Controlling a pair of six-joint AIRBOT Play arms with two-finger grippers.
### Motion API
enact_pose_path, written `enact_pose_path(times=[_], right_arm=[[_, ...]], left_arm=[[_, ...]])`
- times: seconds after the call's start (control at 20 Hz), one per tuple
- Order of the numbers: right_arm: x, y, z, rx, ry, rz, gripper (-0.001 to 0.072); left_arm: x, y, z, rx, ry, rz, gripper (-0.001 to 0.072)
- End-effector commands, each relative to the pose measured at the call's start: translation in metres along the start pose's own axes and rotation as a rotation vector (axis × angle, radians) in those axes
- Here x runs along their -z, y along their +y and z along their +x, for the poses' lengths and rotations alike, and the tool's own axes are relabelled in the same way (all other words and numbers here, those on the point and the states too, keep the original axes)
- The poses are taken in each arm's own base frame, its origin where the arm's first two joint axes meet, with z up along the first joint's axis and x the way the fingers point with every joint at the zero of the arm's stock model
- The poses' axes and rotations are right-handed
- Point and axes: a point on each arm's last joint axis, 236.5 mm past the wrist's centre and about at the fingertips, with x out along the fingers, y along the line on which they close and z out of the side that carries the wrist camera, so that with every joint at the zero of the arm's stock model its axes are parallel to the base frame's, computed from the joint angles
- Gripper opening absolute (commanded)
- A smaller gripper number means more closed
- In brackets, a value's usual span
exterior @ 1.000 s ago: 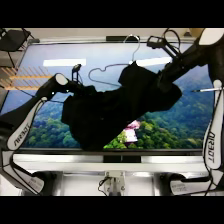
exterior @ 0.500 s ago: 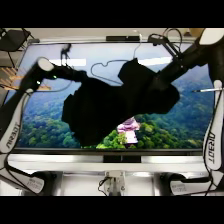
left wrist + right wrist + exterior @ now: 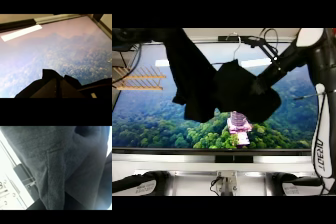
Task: Fold the shirts.
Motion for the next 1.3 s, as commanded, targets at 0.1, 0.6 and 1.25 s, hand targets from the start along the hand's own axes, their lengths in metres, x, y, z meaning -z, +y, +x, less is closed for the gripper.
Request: enact_pose_path(times=[0.1,0.6,1.25], right_arm=[[-0.026,0.002,0.001,0.007,-0.099,0.085,0.0048],[-0.085,-0.009,-0.085,0.116,-0.535,0.119,0.0047],[-0.105,0.071,-0.223,0.287,-0.965,-0.116,0.0046]], left_arm=[[-0.030,-0.093,-0.075,0.112,-0.072,0.124,0.0040],[0.018,-0.112,-0.113,-0.051,0.127,0.258,0.0039],[0.134,-0.115,-0.052,-0.008,0.420,0.254,0.0040]])
